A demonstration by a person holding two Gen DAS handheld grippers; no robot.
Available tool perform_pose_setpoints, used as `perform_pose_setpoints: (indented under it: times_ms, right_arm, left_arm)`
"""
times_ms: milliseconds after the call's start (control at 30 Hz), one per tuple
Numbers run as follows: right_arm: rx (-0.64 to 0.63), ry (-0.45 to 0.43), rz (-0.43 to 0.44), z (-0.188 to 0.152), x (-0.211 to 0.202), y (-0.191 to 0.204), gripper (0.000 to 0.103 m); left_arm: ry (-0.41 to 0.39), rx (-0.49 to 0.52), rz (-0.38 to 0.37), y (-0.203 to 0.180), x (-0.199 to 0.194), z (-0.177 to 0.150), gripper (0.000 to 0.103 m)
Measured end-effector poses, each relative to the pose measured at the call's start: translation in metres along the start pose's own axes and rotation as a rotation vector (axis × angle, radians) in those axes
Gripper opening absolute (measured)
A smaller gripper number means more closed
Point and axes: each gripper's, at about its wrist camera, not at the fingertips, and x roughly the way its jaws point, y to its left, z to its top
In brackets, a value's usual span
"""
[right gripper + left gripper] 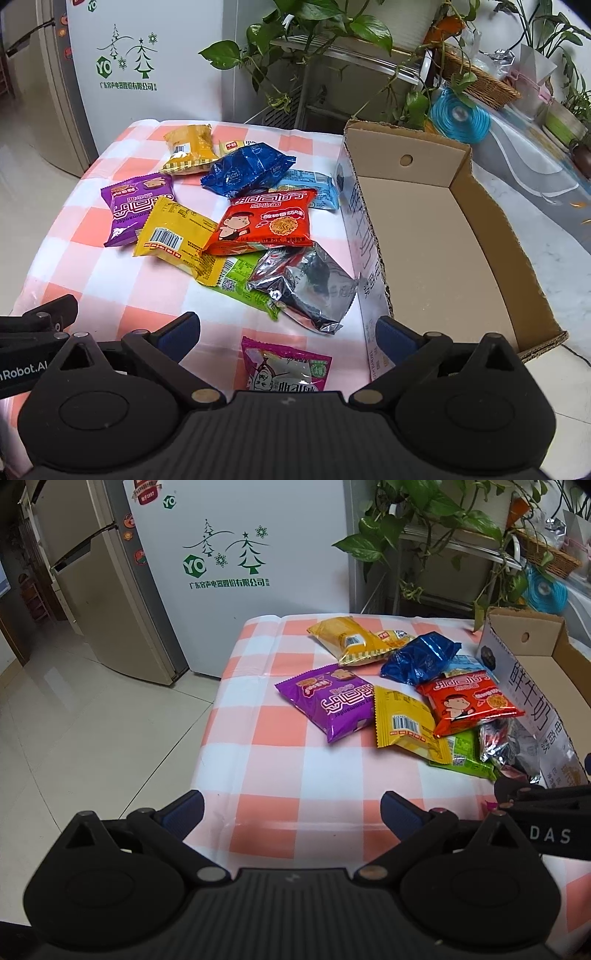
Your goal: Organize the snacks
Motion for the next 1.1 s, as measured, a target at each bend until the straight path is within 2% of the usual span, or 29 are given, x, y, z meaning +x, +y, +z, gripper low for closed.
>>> perform_pose_setpoints:
  times_ms: [1100]
  right_arm:
    - [0.043,-0.006,-0.020,0.0046,0.0066,0.0061,0.103]
  left_arm:
    - [-0.018,-0.032,-0.002,0.0020,0.0026,0.0065,0.100]
